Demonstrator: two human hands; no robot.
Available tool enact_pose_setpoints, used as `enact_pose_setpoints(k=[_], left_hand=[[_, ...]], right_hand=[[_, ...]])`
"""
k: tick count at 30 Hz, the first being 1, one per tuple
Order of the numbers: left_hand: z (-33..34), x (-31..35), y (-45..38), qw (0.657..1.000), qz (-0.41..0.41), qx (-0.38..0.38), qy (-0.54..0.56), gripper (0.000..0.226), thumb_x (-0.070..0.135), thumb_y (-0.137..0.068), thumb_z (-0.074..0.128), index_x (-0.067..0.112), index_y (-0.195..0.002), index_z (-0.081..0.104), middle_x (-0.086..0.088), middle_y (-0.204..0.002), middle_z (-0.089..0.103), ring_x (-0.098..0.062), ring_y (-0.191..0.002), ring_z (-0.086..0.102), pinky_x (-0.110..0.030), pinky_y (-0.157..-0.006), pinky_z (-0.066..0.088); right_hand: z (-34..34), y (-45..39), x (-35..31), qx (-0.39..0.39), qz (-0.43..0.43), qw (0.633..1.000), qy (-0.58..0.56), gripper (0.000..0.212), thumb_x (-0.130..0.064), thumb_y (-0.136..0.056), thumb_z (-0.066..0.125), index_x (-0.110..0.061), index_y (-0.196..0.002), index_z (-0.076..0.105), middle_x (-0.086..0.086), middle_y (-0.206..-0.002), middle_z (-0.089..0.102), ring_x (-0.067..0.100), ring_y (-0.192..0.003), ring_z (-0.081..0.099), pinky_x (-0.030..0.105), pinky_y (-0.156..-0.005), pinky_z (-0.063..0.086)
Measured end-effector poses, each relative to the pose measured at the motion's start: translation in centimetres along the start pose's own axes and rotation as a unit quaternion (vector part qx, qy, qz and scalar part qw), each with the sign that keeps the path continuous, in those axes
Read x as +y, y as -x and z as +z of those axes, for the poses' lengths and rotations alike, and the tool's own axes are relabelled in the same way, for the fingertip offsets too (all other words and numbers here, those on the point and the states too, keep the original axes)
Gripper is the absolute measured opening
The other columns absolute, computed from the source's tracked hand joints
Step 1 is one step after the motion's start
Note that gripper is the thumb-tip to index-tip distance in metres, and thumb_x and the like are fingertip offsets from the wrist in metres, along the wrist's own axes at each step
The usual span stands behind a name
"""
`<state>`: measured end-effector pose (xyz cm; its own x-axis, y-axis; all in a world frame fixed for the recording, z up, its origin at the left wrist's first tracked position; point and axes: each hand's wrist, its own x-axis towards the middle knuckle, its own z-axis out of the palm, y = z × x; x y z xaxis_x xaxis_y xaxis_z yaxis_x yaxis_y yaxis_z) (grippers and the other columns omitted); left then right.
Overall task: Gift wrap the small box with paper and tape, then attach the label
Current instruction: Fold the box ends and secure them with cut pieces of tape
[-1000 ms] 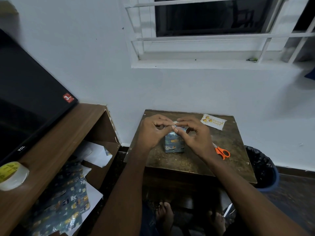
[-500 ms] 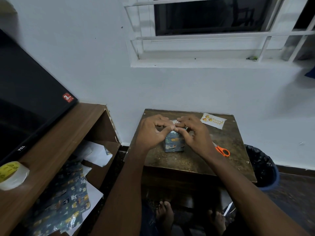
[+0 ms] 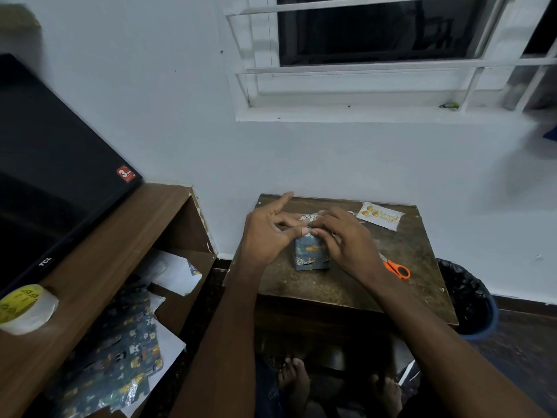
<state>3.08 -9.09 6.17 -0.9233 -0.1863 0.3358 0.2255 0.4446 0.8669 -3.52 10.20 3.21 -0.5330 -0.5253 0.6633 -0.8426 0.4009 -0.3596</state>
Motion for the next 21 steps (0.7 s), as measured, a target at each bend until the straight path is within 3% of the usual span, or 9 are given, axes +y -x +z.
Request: enact_pose_setpoints(k=[2, 4, 7, 10, 12, 16, 18, 21], left_hand=[[0.2, -0.1, 0.0, 0.999, -0.015, 0.011, 0.027, 0.068, 0.011, -0.079, 0.092, 0.027, -0.14, 0.064, -0.001, -0.1, 0.082, -0.007, -0.103, 0.076, -0.026, -0.105, 0.054], [0.3, -0.2, -0.2, 0.997, -0.03, 0.038, 0.055, 0.077, 0.01, -0.084, 0.088, 0.013, -0.153, 0.053, 0.002, -0.091, 0.082, -0.011, -0.1, 0.077, -0.026, -0.1, 0.055], [0.2, -0.1, -0.5, 0.992, -0.023, 0.098, 0.082, 0.061, 0.006, -0.094, 0.078, 0.01, -0.15, 0.056, 0.004, -0.098, 0.082, -0.013, -0.101, 0.077, -0.027, -0.094, 0.056], [0.8, 0.3, -0.8, 0.992, 0.001, 0.113, 0.059, 0.045, 0.002, -0.101, 0.065, 0.014, -0.145, 0.062, 0.005, -0.105, 0.081, -0.014, -0.108, 0.074, -0.037, -0.1, 0.057], [1.5, 1.4, -1.3, 0.994, 0.019, 0.089, 0.057, 0.04, 0.002, -0.106, 0.056, 0.016, -0.143, 0.064, 0.004, -0.112, 0.08, -0.012, -0.113, 0.073, -0.039, -0.104, 0.056], [4.0, 4.0, -2.6, 0.997, 0.002, -0.035, 0.072, 0.036, 0.012, -0.113, 0.046, 0.017, -0.146, 0.061, 0.002, -0.128, 0.074, -0.007, -0.122, 0.068, -0.017, -0.098, 0.052], [5.7, 4.3, -2.9, 0.992, -0.029, -0.084, 0.09, 0.037, 0.021, -0.115, 0.044, 0.017, -0.148, 0.059, 0.0, -0.131, 0.072, -0.007, -0.125, 0.066, -0.017, -0.099, 0.051], [7.1, 4.0, -3.4, 0.989, -0.068, -0.08, 0.104, 0.038, 0.027, -0.116, 0.039, 0.017, -0.145, 0.062, 0.0, -0.128, 0.074, -0.007, -0.123, 0.066, -0.019, -0.103, 0.051]], right_hand=[[0.0, 0.0, 0.2, -0.002, 0.009, 1.0, 0.002, 0.007, -0.015, -0.099, 0.069, -0.014, -0.103, 0.074, 0.001, -0.102, 0.065, 0.023, -0.101, 0.064, 0.037, -0.078, 0.051], [0.0, 0.0, 0.4, -0.001, 0.023, 1.0, 0.0, 0.006, -0.018, -0.099, 0.069, -0.016, -0.102, 0.074, -0.001, -0.101, 0.064, 0.022, -0.101, 0.064, 0.04, -0.075, 0.052], [0.0, 0.1, 0.5, -0.005, 0.03, 1.0, -0.007, 0.006, -0.021, -0.099, 0.069, -0.017, -0.099, 0.073, -0.003, -0.101, 0.063, 0.021, -0.101, 0.064, 0.041, -0.075, 0.052], [0.0, 0.0, 0.3, -0.006, 0.033, 0.999, -0.013, 0.005, -0.02, -0.098, 0.07, -0.018, -0.096, 0.074, -0.005, -0.097, 0.063, 0.019, -0.097, 0.062, 0.041, -0.073, 0.051], [-0.1, -0.3, 0.1, -0.005, 0.03, 0.999, -0.022, 0.004, -0.017, -0.097, 0.072, -0.017, -0.094, 0.075, -0.004, -0.094, 0.062, 0.017, -0.092, 0.06, 0.037, -0.073, 0.049], [-0.1, -0.4, -0.2, 0.0, 0.024, 0.999, -0.03, 0.009, -0.016, -0.095, 0.07, -0.012, -0.089, 0.074, 0.0, -0.089, 0.062, 0.015, -0.083, 0.054, 0.03, -0.07, 0.044], [-0.1, -0.2, 0.1, 0.002, 0.03, 0.999, -0.03, 0.008, -0.012, -0.09, 0.067, -0.009, -0.088, 0.074, 0.002, -0.094, 0.067, 0.017, -0.085, 0.057, 0.033, -0.068, 0.047], [-0.4, -0.2, 0.5, 0.01, 0.053, 0.997, -0.056, 0.01, -0.006, -0.084, 0.067, -0.009, -0.087, 0.076, 0.0, -0.095, 0.07, 0.013, -0.08, 0.061, 0.037, -0.063, 0.052]])
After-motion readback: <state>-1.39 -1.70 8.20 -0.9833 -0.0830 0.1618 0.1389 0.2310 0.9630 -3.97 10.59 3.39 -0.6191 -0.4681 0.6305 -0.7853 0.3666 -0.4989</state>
